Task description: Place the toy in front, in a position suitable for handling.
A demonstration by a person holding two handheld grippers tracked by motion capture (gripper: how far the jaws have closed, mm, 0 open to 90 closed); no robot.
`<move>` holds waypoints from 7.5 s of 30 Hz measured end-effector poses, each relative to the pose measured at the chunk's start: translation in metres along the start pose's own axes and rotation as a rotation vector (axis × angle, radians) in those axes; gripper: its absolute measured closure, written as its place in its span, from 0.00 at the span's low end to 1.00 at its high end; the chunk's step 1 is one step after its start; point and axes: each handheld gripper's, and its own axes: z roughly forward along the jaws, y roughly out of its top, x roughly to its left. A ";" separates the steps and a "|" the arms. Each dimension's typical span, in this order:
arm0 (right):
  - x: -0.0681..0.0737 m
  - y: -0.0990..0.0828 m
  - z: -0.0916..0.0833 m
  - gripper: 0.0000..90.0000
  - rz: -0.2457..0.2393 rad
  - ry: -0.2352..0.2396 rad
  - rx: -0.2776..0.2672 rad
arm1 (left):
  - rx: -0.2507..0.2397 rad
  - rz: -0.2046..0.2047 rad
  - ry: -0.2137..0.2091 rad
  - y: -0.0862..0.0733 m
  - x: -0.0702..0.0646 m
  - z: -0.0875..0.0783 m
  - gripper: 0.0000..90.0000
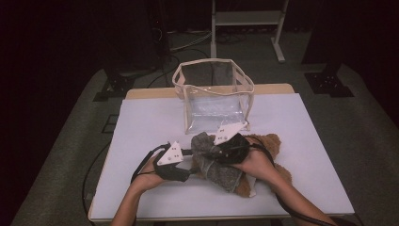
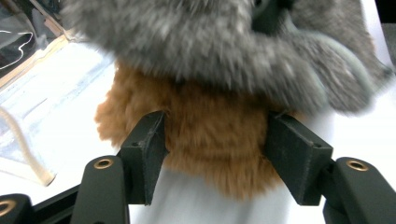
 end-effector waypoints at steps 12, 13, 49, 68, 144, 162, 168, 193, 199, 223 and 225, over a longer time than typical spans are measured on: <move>0.004 -0.003 -0.008 0.76 -0.006 0.004 0.006 | -0.016 -0.007 -0.023 0.000 0.005 -0.036 0.31; 0.005 -0.001 -0.005 0.76 -0.012 0.012 0.004 | -0.026 -0.008 -0.016 0.000 0.005 -0.040 0.30; -0.031 -0.034 -0.043 0.76 0.175 0.028 0.091 | -0.026 0.029 -0.103 0.017 0.002 -0.031 0.22; -0.003 -0.045 -0.067 0.77 0.159 0.072 0.053 | 0.015 0.073 -0.184 0.030 -0.014 0.018 0.28; 0.024 -0.107 -0.083 0.77 0.259 -0.014 -0.105 | 0.055 -0.025 -0.266 0.034 -0.008 0.032 0.29; 0.015 -0.094 -0.062 0.78 0.224 0.016 -0.086 | 0.083 -0.088 -0.264 0.034 0.008 0.030 0.05; 0.030 -0.100 -0.067 0.78 0.222 0.028 -0.105 | 0.081 -0.028 -0.275 0.026 -0.009 0.028 0.17; 0.003 -0.095 -0.092 0.78 0.193 -0.007 -0.023 | 0.065 -0.022 -0.223 0.021 -0.026 0.017 0.07; 0.010 -0.107 -0.098 0.78 0.226 0.008 -0.061 | 0.090 0.070 -0.203 0.028 -0.030 0.031 0.12; 0.004 -0.076 -0.061 0.76 0.126 0.051 -0.039 | 0.030 0.028 -0.212 0.008 -0.022 0.006 0.27; 0.010 -0.077 -0.064 0.76 0.109 0.019 -0.033 | 0.001 -0.024 -0.212 0.010 -0.016 0.007 0.24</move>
